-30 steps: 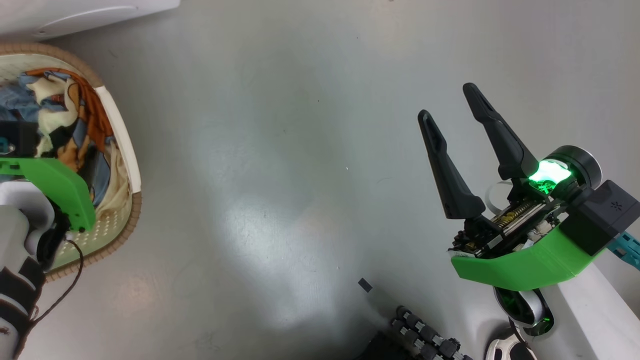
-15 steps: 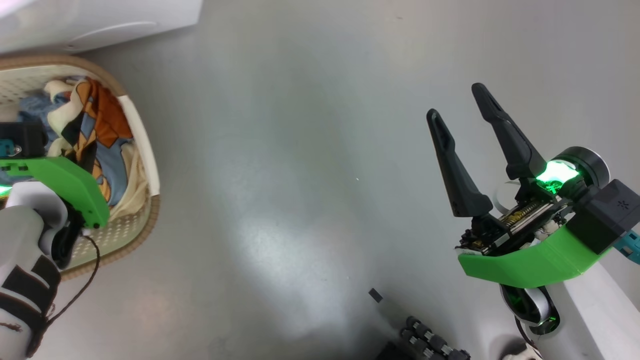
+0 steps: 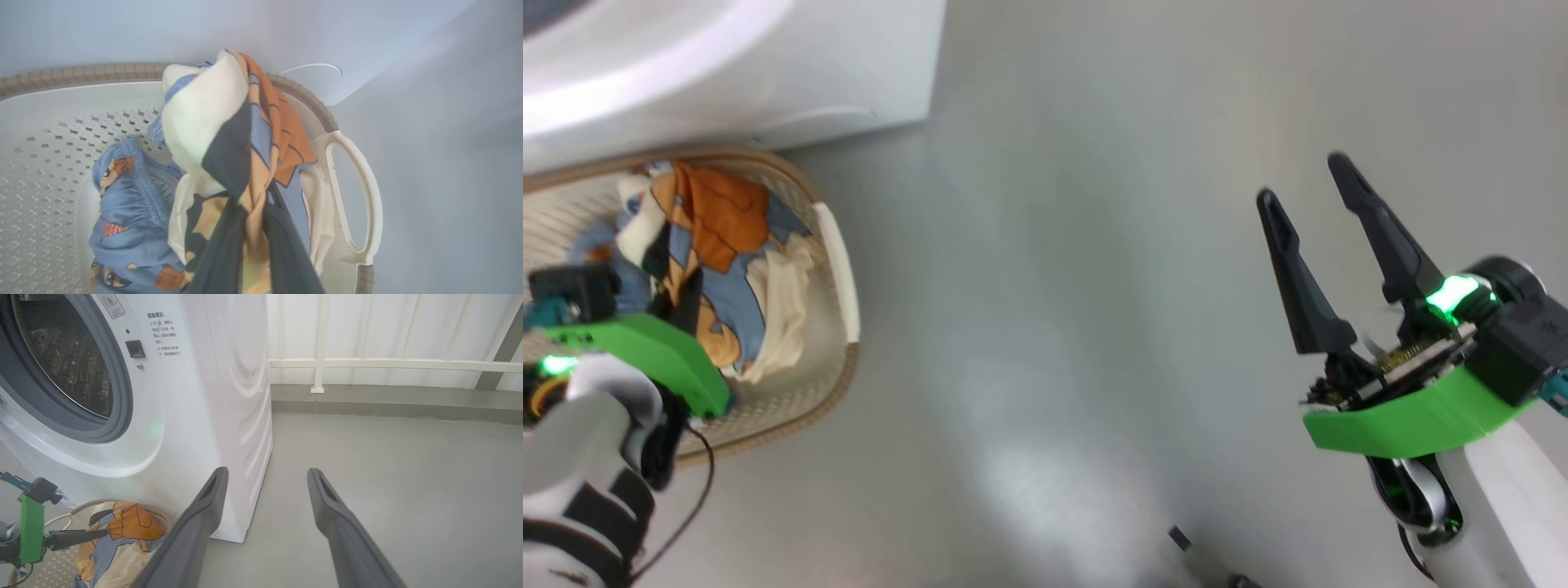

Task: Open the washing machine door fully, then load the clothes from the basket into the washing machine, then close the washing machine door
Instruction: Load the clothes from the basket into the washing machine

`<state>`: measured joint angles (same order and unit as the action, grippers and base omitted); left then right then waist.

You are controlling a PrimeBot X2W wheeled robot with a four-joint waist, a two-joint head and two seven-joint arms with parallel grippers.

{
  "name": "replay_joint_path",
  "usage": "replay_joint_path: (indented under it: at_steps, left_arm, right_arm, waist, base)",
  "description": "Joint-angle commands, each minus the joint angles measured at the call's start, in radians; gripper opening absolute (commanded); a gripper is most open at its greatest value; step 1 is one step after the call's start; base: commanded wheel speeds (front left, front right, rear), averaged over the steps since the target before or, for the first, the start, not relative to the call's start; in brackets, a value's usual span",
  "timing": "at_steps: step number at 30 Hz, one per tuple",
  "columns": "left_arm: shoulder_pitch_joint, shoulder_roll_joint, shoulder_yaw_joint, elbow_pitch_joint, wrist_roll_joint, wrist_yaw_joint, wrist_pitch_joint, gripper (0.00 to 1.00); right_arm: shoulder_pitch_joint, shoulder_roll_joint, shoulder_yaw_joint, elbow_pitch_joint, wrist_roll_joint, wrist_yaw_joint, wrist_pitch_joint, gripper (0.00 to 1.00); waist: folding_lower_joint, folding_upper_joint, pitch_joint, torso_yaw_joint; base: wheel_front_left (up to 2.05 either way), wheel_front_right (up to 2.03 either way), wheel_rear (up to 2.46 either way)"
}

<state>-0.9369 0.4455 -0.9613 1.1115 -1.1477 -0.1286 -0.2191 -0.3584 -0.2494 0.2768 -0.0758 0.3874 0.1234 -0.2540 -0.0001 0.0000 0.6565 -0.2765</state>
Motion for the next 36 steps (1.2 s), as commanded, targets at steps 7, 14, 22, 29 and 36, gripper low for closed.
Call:
replay_joint_path:
  at_steps: [7, 14, 22, 29, 36]
  left_arm:
    - [0.097, 0.009, 0.051, -0.033, -0.007, -0.002, -0.042, 0.0]
    - [0.19, 0.0, 0.193, -0.114, 0.097, -0.001, -0.042, 0.0]
    - [0.321, -0.018, 0.359, -0.254, 0.262, 0.03, -0.043, 0.0]
    - [0.454, -0.032, 0.505, -0.423, 0.406, 0.065, -0.043, 0.0]
    - [0.574, -0.037, 0.616, -0.591, 0.5, 0.102, -0.043, 0.0]
  right_arm:
    - [0.097, -0.05, -0.025, 0.019, 0.041, 0.007, -0.008, 1.0]
    - [0.169, -0.067, -0.077, 0.036, 0.049, 0.007, -0.008, 1.0]
    - [0.247, -0.086, -0.117, 0.044, 0.064, 0.007, -0.008, 1.0]
    - [0.309, -0.092, -0.152, 0.049, 0.075, 0.007, -0.008, 1.0]
    - [0.355, -0.096, -0.18, 0.049, 0.083, 0.007, -0.008, 1.0]
  waist:
    - [0.0001, 0.0, -0.188, 0.116]
    - [0.0001, 0.0, -0.279, 0.172]
    - [0.0001, 0.0, -0.369, 0.221]
    - [0.0001, 0.0, -0.446, 0.259]
    - [0.0001, 0.0, -0.489, 0.287]
  base:
    - [0.0, 0.0, 0.0]
    - [0.0, 0.0, 0.0]
    - [0.0, 0.0, 0.0]
    - [0.0, 0.0, 0.0]
    - [0.0, 0.0, 0.0]
